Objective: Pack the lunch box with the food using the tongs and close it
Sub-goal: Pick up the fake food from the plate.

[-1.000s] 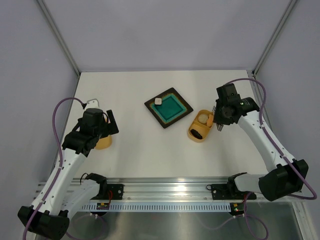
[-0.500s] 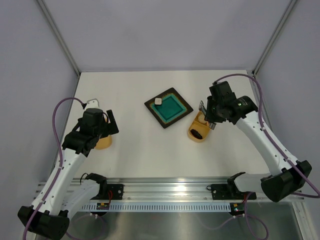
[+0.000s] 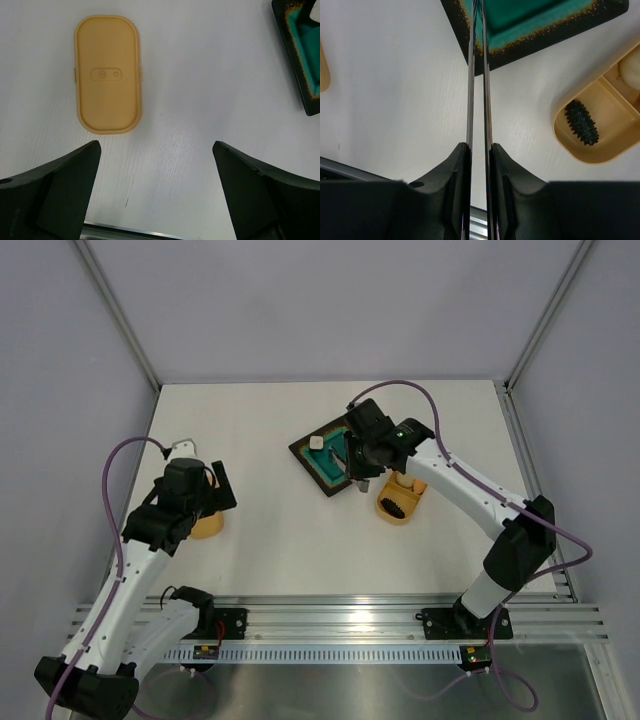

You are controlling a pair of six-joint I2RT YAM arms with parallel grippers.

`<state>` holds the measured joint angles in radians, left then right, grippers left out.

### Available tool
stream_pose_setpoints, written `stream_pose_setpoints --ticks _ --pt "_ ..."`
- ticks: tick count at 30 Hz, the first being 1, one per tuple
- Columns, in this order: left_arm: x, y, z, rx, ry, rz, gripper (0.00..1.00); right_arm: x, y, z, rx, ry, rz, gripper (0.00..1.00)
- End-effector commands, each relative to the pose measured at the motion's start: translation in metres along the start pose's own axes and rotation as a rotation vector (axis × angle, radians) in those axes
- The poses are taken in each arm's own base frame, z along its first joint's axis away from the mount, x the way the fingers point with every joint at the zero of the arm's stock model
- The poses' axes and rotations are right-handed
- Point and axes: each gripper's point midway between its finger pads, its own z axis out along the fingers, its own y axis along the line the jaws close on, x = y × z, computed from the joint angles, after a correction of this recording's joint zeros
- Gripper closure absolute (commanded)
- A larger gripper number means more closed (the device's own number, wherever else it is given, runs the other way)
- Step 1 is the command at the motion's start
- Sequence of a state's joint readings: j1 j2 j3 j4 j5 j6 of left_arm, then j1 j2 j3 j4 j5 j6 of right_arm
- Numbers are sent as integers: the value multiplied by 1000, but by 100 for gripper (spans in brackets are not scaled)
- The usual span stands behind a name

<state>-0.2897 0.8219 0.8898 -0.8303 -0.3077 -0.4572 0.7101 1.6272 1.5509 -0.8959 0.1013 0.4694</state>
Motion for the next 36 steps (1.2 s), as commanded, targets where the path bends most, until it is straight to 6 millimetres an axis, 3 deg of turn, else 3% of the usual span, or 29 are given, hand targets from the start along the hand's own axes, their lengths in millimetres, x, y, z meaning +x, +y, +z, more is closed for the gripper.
stream_pose_setpoints --ticks 1,9,18,36 --pt "-10 2 -6 -2 -45 -21 1 -33 25 6 -63 -92 25 73" --pt "-6 7 -7 -21 -43 -4 1 -34 25 43 -24 -79 56 64" --pt "-6 7 -4 -24 -41 3 1 -29 27 65 -15 -52 57 48" --pt "-11 2 2 -24 -34 16 1 -40 38 95 -13 -30 35 46"
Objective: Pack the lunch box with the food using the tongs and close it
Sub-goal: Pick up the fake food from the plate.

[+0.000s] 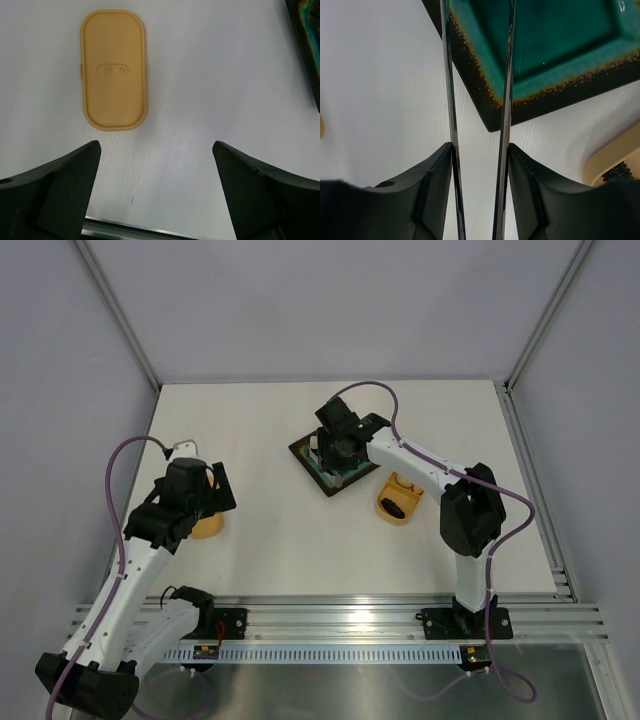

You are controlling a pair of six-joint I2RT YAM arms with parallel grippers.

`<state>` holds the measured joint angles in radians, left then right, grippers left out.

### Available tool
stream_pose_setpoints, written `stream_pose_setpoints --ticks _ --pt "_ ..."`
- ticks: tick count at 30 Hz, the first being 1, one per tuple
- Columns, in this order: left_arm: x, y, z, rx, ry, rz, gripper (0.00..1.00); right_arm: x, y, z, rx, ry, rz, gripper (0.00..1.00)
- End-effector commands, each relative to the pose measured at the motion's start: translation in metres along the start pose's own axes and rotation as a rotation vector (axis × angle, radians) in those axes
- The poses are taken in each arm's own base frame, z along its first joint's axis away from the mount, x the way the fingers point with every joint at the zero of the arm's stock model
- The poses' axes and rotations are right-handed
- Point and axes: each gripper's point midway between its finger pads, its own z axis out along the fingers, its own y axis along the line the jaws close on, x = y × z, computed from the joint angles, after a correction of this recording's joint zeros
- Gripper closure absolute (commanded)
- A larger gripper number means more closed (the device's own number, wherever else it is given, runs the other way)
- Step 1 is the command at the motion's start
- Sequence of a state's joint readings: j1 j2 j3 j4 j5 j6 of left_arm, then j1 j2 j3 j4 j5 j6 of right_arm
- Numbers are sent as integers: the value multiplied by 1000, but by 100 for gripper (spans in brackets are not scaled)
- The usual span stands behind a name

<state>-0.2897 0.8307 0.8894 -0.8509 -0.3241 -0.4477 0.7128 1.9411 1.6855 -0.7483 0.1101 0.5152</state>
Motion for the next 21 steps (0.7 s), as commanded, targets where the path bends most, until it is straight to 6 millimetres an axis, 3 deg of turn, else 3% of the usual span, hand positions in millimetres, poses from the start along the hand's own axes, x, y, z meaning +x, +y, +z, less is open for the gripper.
stream_pose_setpoints --ticks 1,7,10,11,15,21 --pt "-16 -3 0 4 -53 -2 1 -23 15 -2 -30 -55 -8 46" --pt "-17 -2 -1 0 -57 4 1 -24 12 4 0 -48 -10 52" --pt "-17 -2 -1 -4 -57 5 1 -26 12 -4 -7 -64 1 64" --pt "-17 -1 -1 -3 -57 4 1 -29 12 -10 -12 -77 3 71" --pt "-16 -2 0 -1 -54 1 1 -30 9 -30 -19 -103 9 86" --pt "-14 -3 0 6 -52 -2 1 -37 -3 -81 -32 -199 33 91"
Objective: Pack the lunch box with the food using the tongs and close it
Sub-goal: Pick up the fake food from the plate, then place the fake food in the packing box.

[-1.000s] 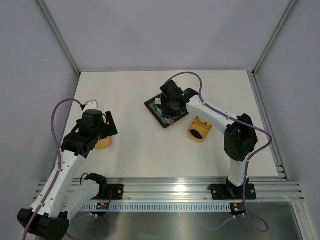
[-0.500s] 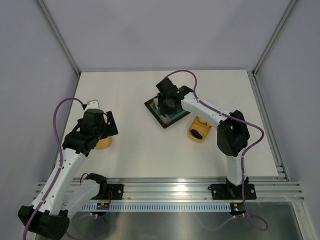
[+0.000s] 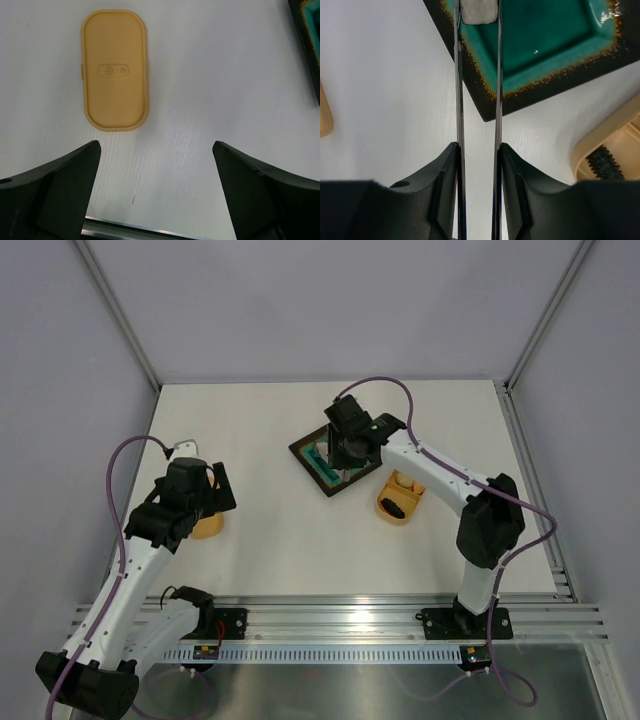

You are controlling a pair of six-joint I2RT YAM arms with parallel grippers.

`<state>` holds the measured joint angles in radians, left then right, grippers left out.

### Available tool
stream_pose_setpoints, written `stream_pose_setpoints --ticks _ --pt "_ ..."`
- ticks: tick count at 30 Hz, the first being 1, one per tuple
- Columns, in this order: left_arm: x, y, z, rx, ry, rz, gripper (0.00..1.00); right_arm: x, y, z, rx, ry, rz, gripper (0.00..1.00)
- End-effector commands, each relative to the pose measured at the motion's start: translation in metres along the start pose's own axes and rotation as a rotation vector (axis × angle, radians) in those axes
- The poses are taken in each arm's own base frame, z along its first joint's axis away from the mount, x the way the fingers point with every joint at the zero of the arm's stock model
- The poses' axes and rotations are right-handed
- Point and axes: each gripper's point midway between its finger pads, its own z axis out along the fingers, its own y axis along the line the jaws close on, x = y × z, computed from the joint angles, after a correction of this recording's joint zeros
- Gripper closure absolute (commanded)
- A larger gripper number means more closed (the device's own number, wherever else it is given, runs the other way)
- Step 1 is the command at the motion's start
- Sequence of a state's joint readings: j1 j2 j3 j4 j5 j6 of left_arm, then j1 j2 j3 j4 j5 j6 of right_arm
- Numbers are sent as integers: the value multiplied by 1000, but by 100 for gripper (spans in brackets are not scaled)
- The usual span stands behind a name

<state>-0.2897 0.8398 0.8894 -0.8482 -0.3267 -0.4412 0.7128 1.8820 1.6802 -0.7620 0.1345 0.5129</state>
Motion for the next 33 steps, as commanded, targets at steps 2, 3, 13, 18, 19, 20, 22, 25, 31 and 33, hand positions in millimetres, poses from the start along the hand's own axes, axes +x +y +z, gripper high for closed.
stream_pose_setpoints --ticks 2,3,13,18,19,20,22,25,31,33 --pt "-14 -3 -2 13 -56 -8 1 -33 -10 -83 -27 -203 42 91" --pt "-15 -4 -2 14 -57 -7 1 -24 -19 -85 -1 -193 42 92" --pt "-11 -8 2 32 -51 -15 1 45 -120 -152 230 -180 161 94" --pt "-11 -8 5 29 -47 -16 1 86 -153 -171 296 -134 219 94" --pt "-12 -9 5 32 -47 -17 1 90 -155 -172 298 -129 227 94" --pt "-12 -10 5 34 -47 -15 1 98 -157 -172 296 -117 238 94" --pt "-13 -10 5 31 -48 -18 1 109 -158 -171 290 -85 243 95" --pt "-10 -7 7 22 -42 -10 1 121 -157 -168 274 -53 257 95" --pt "-10 -9 8 23 -38 -17 1 133 -148 -160 216 -12 267 95" --pt "-10 -10 8 27 -37 -19 1 130 -144 -160 191 -16 262 95"
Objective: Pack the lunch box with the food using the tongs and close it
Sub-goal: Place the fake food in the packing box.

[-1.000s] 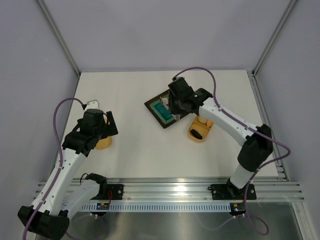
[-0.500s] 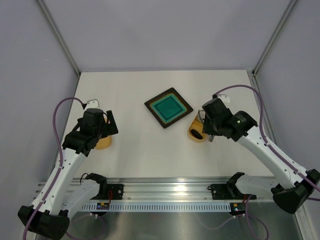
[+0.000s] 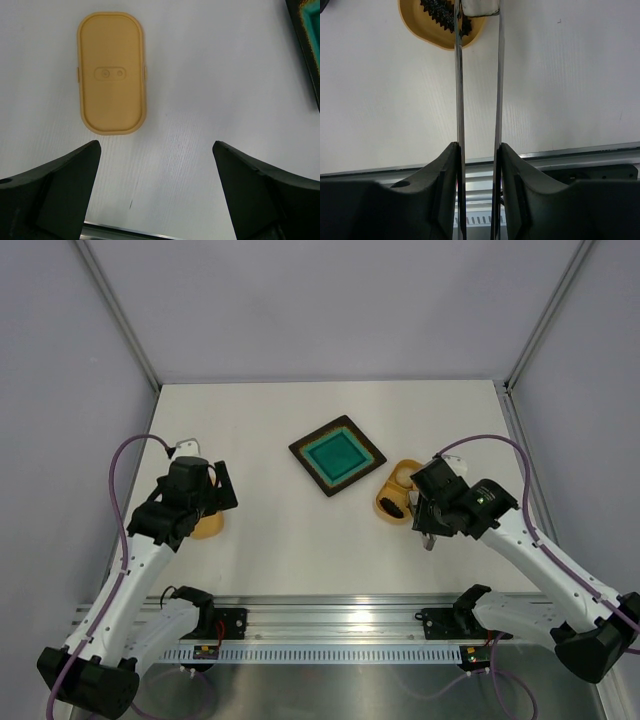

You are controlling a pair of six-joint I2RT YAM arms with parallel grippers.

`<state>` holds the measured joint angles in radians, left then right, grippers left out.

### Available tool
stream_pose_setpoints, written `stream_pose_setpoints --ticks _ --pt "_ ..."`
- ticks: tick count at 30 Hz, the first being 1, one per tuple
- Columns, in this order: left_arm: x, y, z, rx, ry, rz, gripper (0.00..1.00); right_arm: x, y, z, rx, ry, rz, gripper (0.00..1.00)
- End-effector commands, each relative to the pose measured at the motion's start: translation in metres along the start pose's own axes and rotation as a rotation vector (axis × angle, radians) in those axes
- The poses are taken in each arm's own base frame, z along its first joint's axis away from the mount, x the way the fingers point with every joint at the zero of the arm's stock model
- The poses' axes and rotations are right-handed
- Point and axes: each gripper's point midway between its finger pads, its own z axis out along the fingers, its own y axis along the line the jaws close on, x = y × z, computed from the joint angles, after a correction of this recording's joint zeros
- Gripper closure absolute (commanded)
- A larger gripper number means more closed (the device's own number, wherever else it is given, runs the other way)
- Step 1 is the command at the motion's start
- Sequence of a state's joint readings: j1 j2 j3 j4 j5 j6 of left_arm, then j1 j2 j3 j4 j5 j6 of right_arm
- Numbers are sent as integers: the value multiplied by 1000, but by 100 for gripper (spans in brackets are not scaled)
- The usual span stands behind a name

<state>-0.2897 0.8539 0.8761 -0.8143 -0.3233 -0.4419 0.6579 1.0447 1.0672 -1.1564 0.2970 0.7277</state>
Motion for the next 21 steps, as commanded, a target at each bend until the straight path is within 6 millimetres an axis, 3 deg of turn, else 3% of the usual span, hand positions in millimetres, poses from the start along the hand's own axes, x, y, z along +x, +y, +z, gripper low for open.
stream_pose_setpoints --ticks 1,10,21 --pt "-10 -7 2 22 -33 -16 1 -8 14 -6 -76 -27 40 95" --pt "-13 -8 0 25 -37 -16 1 -23 27 -2 -85 -49 7 95" --pt "-14 -7 -1 23 -39 -17 1 -43 42 -13 -127 -91 -4 95"
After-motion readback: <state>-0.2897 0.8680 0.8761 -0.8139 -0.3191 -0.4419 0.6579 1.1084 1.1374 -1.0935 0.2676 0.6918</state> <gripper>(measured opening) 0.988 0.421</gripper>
